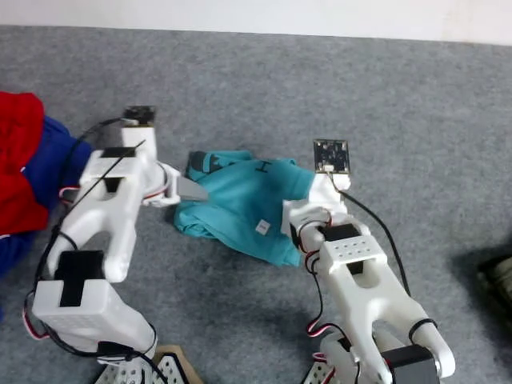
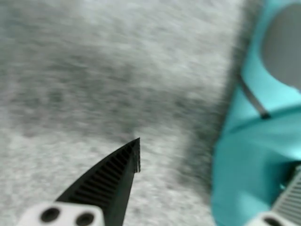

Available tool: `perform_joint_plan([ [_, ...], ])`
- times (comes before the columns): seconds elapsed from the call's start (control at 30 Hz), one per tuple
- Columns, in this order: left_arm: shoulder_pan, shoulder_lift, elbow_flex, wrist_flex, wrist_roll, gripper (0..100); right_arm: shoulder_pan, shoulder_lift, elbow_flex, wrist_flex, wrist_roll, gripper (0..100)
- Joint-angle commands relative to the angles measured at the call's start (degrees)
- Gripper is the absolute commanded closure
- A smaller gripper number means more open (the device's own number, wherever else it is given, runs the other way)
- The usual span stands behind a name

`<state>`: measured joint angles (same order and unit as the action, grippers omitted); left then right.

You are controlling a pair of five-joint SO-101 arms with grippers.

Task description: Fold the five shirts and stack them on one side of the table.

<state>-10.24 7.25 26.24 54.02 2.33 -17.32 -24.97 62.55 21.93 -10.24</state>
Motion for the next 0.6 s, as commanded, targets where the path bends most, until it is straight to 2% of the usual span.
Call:
perform_joint_plan([
  [0.0,-4.35,-3.12,-0.48,-1.32,0.09,55,0.75,-0.31,-2.68,-0.84,-0.18,75.1],
  [0.17,-7.34,-2.86,-2.77,-1.05,0.09,55,0.84,-0.84,-2.86,1.10,-0.18,75.1],
  [0.3,-6.37,-3.47,-5.23,0.26,0.18,55,2.07,-7.43,-2.33,4.18,-0.18,77.7],
  [0.43,-2.59,-6.29,-14.02,11.25,0.18,55,3.21,-18.51,-1.10,10.59,-0.26,99.8],
  [0.5,0.22,-8.48,-18.15,14.77,0.18,55,3.21,-24.48,1.80,12.26,-0.26,96.0],
  [0.57,3.21,-10.33,-20.88,16.88,0.18,55,3.30,-30.20,5.05,12.35,-0.26,96.8],
])
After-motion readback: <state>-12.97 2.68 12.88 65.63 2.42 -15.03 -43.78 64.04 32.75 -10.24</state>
